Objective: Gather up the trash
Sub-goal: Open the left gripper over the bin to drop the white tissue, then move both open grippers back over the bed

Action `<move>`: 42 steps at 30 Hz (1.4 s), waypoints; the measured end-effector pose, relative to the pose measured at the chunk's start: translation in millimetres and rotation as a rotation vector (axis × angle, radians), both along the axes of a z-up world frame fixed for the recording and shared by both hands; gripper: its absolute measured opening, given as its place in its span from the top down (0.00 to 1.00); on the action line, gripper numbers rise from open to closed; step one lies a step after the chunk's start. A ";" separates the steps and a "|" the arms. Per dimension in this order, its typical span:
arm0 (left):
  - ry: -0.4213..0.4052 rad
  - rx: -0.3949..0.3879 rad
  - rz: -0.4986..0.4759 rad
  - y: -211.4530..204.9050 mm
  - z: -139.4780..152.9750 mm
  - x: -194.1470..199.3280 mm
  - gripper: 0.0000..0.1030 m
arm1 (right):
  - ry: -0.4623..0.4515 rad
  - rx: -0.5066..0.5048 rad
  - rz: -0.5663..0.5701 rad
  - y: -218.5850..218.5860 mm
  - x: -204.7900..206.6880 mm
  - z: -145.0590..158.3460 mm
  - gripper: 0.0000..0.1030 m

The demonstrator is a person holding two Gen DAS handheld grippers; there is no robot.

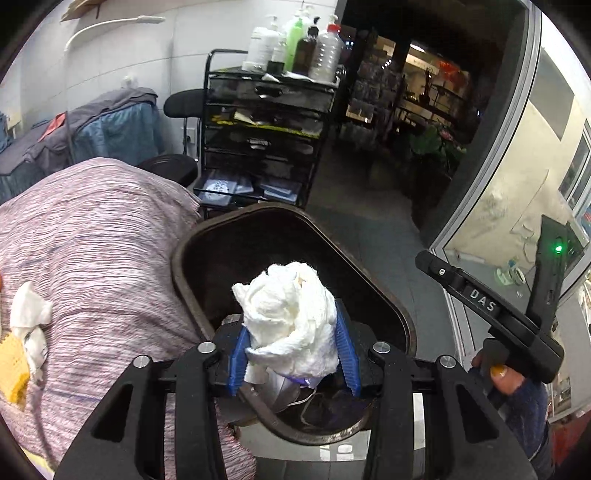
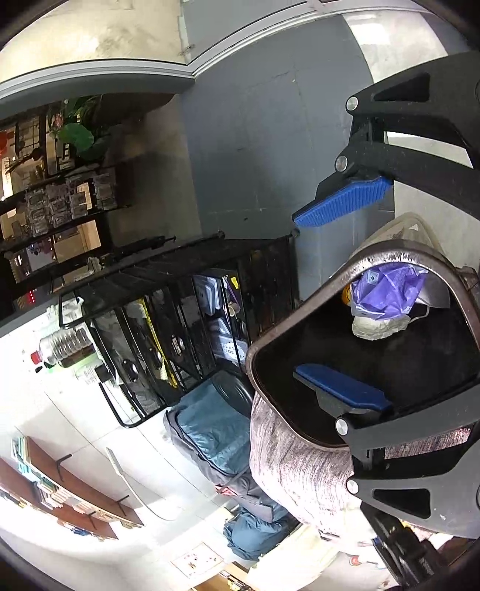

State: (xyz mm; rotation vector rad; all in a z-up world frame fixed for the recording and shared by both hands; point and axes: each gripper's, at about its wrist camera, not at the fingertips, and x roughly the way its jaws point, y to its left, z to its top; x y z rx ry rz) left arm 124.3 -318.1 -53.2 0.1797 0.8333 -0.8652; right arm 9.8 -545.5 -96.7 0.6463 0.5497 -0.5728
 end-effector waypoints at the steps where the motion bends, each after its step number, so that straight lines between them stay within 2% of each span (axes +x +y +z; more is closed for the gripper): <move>1: 0.002 0.005 0.000 -2.4 -1.4 0.1 0.55 | 0.002 0.002 -0.003 -1.0 -0.2 -0.9 0.25; 2: 0.005 0.008 -0.002 -3.9 -2.8 0.5 0.52 | 0.003 0.006 -0.005 -2.4 -0.5 -1.8 0.25; 4: 0.007 0.016 -0.004 -6.5 -5.6 0.1 0.35 | 0.005 0.008 -0.010 -3.6 -1.7 -3.1 0.25; 7: -0.009 0.018 -0.011 -7.4 -8.0 -1.8 0.19 | 0.006 0.012 -0.013 -4.6 -1.6 -4.3 0.25; 10: -0.026 0.028 -0.019 -6.2 -8.3 -4.7 0.12 | 0.008 0.018 -0.013 -4.3 0.2 -5.4 0.23; 12: -0.032 0.024 -0.022 -4.0 -7.1 -7.2 0.10 | 0.005 0.019 -0.011 -3.0 1.5 -5.5 0.18; 19: -0.083 0.008 -0.018 12.0 3.3 -19.2 0.06 | -0.005 0.020 0.029 5.5 9.6 -5.2 0.18; 25: -0.091 -0.001 -0.002 35.3 9.1 -25.3 0.06 | -0.008 0.018 0.116 23.3 23.6 -1.2 0.17; 35: -0.096 -0.016 0.088 91.4 17.7 -19.8 0.06 | -0.018 0.020 0.349 82.4 66.1 9.5 0.17; 42: -0.092 -0.010 0.193 143.9 18.9 -5.9 0.06 | -0.022 0.016 0.525 131.3 98.1 22.5 0.17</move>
